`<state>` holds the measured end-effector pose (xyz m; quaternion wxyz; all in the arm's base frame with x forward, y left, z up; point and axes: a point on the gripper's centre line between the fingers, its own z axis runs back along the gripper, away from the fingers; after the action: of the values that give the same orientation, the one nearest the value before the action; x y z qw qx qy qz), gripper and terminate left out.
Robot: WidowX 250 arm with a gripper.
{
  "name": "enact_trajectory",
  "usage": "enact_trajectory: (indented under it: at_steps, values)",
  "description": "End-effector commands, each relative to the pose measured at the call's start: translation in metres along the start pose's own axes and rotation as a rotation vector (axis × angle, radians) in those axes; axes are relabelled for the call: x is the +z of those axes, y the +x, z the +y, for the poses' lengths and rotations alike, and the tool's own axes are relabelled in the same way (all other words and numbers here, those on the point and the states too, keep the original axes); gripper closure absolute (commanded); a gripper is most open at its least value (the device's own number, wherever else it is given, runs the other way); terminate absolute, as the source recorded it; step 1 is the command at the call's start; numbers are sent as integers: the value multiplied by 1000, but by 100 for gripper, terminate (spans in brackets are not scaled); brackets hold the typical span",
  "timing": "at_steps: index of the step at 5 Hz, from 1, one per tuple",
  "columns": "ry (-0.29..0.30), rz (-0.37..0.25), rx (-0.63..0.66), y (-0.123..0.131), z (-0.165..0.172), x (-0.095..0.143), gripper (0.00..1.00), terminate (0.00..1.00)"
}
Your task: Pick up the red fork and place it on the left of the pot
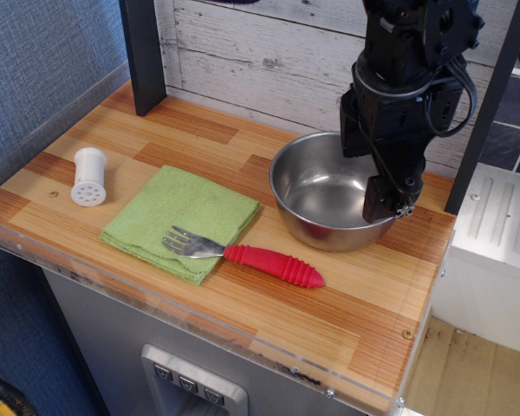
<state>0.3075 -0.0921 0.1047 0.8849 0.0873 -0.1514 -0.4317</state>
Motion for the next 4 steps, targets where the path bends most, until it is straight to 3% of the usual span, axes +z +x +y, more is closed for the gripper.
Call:
enact_trajectory:
  at_steps: [1, 2, 3, 4]
  values:
    - [0, 0, 0, 0, 0, 0, 0, 0]
    - [36, -4, -191, 6, 13, 12, 0, 0]
    - [69, 35, -300, 2, 20, 28, 0, 0]
    - [48, 72, -397, -21, 23, 39, 0, 0]
